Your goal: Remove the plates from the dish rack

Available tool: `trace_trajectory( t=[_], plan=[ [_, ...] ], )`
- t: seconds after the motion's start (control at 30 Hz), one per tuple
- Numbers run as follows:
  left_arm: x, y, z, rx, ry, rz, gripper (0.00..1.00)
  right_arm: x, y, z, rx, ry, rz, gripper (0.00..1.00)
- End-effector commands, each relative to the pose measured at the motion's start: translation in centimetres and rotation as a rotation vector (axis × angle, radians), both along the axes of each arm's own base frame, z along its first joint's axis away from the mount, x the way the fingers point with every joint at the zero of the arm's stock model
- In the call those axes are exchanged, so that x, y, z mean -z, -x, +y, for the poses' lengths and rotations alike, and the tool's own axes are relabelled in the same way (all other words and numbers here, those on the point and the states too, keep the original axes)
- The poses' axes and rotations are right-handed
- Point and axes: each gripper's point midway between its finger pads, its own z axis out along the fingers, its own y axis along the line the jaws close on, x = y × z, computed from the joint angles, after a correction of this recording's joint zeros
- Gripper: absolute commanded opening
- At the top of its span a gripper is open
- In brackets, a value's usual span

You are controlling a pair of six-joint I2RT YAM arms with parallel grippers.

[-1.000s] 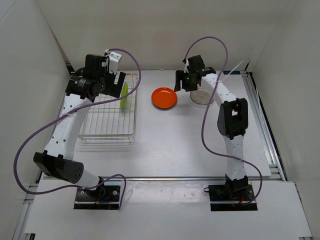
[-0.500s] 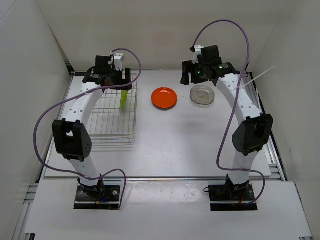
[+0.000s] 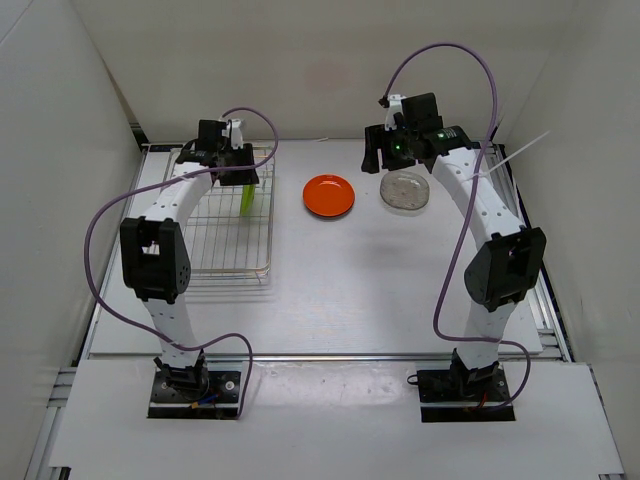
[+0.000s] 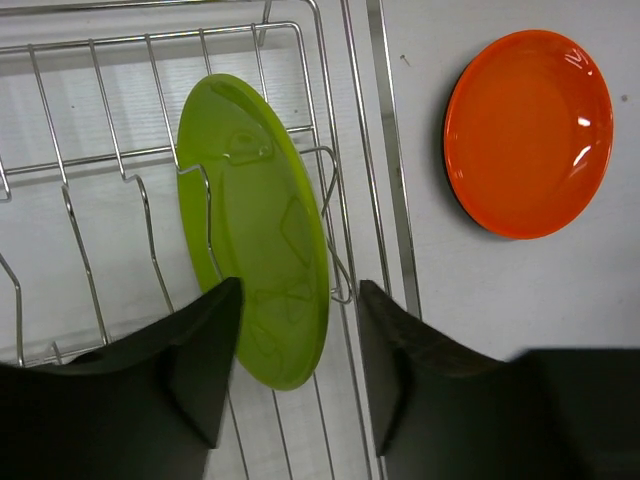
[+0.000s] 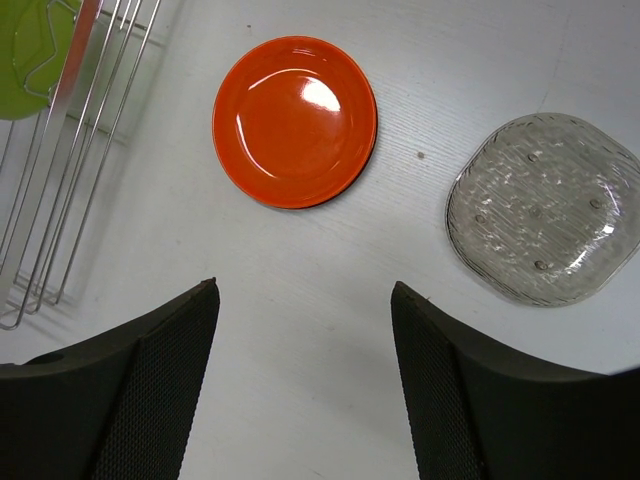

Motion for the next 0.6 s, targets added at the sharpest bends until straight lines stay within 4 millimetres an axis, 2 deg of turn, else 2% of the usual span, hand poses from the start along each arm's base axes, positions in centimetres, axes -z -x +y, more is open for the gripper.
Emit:
trace_trajectory(
  t=[0.0,0.13,0.33,0.43,0.47,0.57],
  plan=[
    [-2.5,-0.9,0.1,-0.017,0.009,-0.066,0.57,-2.7,0.5,0.0,-0.016,-0.026,-0.054,0.73],
    [-1.9,-0.8,0.2,-0.024,0.001,-0.049,0.39,-3.0,0.5,0.2,-0.023,-0.034,-0.061,0.73],
    [-1.2,-0.7,0.4,-0.031,-0.010,-0.030,0.37,-3.0,0.5,0.2,-0.023,-0.034,-0.061,0.73],
    [-1.1,-0.4,0.0,-0.022,-0.011,-0.021,0.22,-3.0,0.4,0.1,-0.016,-0.029,-0.063,0.73],
    [-1.1,-0.4,0.0,-0.022,-0.011,-0.021,0.13,-3.5,0.5,0.0,-0.016,-0.032,-0.072,0.73],
    [-2.3,-0.4,0.0,-0.022,-0.009,-0.035,0.12,-3.5,0.5,0.0,-0.016,-0.032,-0.072,0.72]
  ],
)
